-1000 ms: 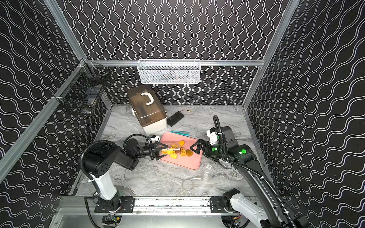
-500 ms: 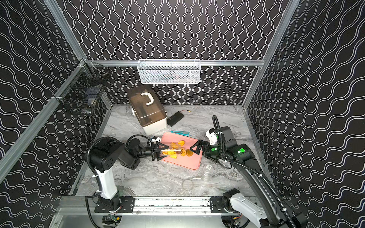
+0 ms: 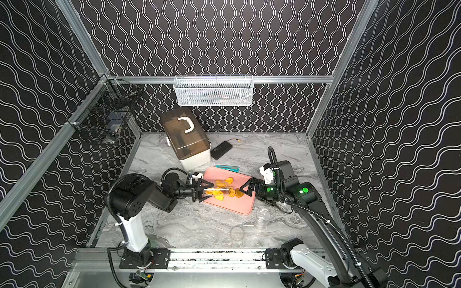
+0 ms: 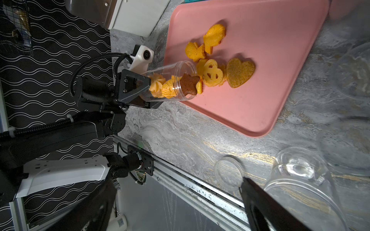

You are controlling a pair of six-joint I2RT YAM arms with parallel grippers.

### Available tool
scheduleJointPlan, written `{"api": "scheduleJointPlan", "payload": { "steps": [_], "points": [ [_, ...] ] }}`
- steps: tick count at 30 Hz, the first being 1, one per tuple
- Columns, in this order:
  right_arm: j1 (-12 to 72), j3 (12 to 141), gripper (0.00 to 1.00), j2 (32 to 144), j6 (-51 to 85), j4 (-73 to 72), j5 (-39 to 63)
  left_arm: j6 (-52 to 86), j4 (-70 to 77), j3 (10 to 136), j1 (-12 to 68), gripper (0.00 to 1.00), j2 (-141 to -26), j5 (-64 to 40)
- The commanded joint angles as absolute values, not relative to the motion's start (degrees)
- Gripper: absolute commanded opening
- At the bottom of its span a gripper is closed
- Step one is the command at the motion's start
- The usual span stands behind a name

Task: Pour the cookies out of the jar
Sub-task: Pour the cookies in the jar onto the tray.

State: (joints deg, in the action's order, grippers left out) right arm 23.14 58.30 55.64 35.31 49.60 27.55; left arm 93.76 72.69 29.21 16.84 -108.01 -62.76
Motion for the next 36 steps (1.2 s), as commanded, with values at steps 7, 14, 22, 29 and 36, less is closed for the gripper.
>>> {"api": "scheduleJointPlan", "payload": {
  "steps": [7,14,22,29,36],
  "points": [
    [23.1,58.4,1.00,55.3,34.9,50.0,28.2,82.9,57.5,32.1,16.8,0.55,-103.6,-62.2],
    [23.0,58.3,1.00,55.2,35.0,49.8,28.4,79.5,51.8,33.5,16.8,0.55,-102.5,-61.9],
    [23.1,57.9,1.00,55.1,35.3,49.5,28.7,77.5,48.2,34.6,16.8,0.55,-101.6,-62.0],
    [23.1,57.6,1.00,54.9,35.4,49.4,28.9,76.4,47.0,34.7,16.4,0.55,-101.1,-62.4],
    [23.1,57.4,1.00,55.3,35.5,49.0,29.3,67.7,34.1,37.0,15.8,0.55,-98.4,-61.8]
  ]
}}
